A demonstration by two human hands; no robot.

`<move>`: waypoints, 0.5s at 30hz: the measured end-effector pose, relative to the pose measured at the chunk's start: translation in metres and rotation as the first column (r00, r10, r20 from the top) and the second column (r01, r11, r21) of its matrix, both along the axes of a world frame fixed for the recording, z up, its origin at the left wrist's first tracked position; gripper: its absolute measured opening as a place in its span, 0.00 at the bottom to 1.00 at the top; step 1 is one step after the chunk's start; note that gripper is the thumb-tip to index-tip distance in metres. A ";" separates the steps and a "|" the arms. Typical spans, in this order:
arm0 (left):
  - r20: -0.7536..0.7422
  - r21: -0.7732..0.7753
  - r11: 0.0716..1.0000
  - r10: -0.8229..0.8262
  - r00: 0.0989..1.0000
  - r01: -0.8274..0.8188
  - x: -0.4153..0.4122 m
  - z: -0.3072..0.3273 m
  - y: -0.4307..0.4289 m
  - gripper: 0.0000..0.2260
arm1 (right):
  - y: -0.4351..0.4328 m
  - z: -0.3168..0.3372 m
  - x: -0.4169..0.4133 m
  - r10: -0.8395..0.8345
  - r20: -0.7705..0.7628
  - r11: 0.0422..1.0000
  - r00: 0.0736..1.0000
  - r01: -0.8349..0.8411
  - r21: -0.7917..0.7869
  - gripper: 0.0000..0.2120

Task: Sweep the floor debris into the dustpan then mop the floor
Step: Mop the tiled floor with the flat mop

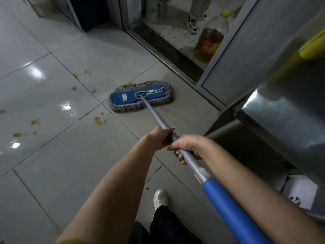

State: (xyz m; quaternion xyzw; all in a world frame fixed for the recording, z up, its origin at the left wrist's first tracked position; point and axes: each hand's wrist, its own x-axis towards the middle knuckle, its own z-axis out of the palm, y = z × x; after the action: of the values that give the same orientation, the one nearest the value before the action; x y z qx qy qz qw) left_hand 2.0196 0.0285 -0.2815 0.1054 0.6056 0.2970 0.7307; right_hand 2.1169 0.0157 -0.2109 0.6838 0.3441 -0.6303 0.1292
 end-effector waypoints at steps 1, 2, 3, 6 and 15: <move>0.004 -0.002 1.000 0.007 1.000 -0.007 0.002 -0.002 0.008 0.10 | 0.009 -0.001 0.002 0.007 -0.003 1.000 1.000 -0.007 -0.001 0.09; 0.004 -0.003 1.000 0.017 1.000 -0.017 0.003 -0.003 0.016 0.11 | 0.018 -0.003 0.004 0.016 -0.007 1.000 1.000 -0.016 0.001 0.09; 0.000 0.000 1.000 0.029 1.000 -0.029 0.004 -0.004 0.023 0.11 | 0.027 -0.005 0.004 0.024 -0.009 1.000 1.000 -0.024 0.006 0.09; -0.011 0.016 0.999 0.050 0.999 -0.050 0.002 -0.009 0.048 0.11 | 0.054 -0.008 0.003 0.037 -0.015 0.999 0.999 -0.036 0.016 0.08; -0.018 0.031 0.997 0.064 0.998 -0.064 -0.018 -0.007 0.123 0.12 | 0.134 -0.002 -0.016 0.092 -0.046 0.996 0.995 -0.091 0.021 0.06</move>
State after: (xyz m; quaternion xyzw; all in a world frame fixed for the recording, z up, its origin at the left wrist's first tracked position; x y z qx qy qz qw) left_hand 2.0014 0.1512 -0.2887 0.1001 0.6111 0.3285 0.7132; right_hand 2.1013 0.1501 -0.2134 0.6535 0.3841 -0.6363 0.1434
